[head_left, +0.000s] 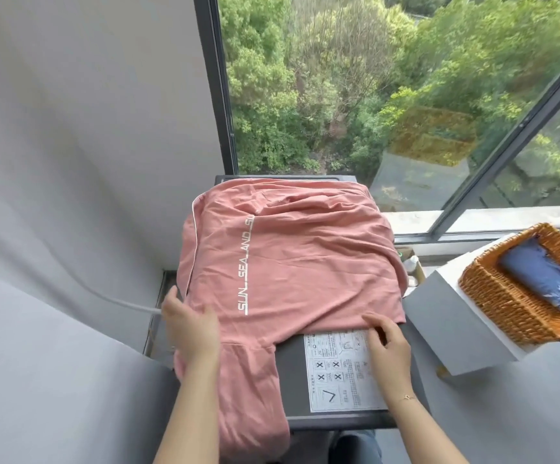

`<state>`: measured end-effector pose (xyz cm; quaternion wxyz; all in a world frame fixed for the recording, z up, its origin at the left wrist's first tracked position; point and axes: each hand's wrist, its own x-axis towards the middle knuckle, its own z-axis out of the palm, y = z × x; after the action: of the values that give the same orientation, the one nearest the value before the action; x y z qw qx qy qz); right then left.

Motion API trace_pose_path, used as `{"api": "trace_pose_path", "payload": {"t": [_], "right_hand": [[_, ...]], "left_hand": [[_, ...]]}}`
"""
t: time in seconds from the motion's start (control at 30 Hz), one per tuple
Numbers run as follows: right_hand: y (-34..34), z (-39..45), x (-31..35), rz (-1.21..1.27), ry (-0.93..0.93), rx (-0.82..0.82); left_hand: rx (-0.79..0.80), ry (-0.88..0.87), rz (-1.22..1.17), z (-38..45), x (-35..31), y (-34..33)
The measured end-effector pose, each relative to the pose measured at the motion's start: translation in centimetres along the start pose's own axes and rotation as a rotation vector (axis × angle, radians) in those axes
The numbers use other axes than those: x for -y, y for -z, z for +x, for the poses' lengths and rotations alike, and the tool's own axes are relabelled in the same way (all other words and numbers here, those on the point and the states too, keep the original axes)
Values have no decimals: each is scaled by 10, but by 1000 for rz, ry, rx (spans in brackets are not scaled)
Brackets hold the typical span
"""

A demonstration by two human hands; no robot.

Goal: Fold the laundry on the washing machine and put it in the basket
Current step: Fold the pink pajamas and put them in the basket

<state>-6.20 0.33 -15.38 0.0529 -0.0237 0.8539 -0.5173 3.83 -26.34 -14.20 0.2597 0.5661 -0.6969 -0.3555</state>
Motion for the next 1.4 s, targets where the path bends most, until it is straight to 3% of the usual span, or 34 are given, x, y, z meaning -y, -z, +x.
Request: {"api": "trace_pose_path", "payload": {"t": [0.1,0.17,0.27,0.43,0.57,0.67,0.73,0.83,0.9,0.97,1.03,1.1,1.23,1.3,1.4], "right_hand": [[8,-4,4,272,-283,-184],[10,-3,6,399,-452,-121],[8,0,12,444,-545,23],[15,21,23,505,-583,-19],[18,37,10,259,-586,-37],[17,46,7,225,-631,19],[18,44,5,232,-557,-11],[26,28,2,347,-314,-215],[35,19,-5,239,-151,-343],[39,12,-17,81,-130,-307],[37,9,-34,12,-206,-226],[41,11,-42,77,-352,-180],[53,28,-36,424,-691,-204],[59,37,-34,569,-802,-130],[62,50,-42,585,-869,-11]], "left_hand": [[401,-337,96,-50,-20,-17],[523,-509,324,-76,-15,-27],[510,-486,404,-81,-1,-22],[590,-507,312,-69,-7,-10],[490,-520,193,-66,-19,5],[483,-461,119,-61,-23,13],[449,-446,79,-60,-27,20],[329,-453,28,-59,-32,31],[282,-467,59,-55,-34,33],[382,-437,191,-47,-31,26],[619,-367,378,-43,-28,13],[773,-413,484,-50,-31,-1],[863,-691,439,-83,-33,-27],[908,-728,461,-93,-30,-39],[839,-677,448,-94,-30,-53]]}}
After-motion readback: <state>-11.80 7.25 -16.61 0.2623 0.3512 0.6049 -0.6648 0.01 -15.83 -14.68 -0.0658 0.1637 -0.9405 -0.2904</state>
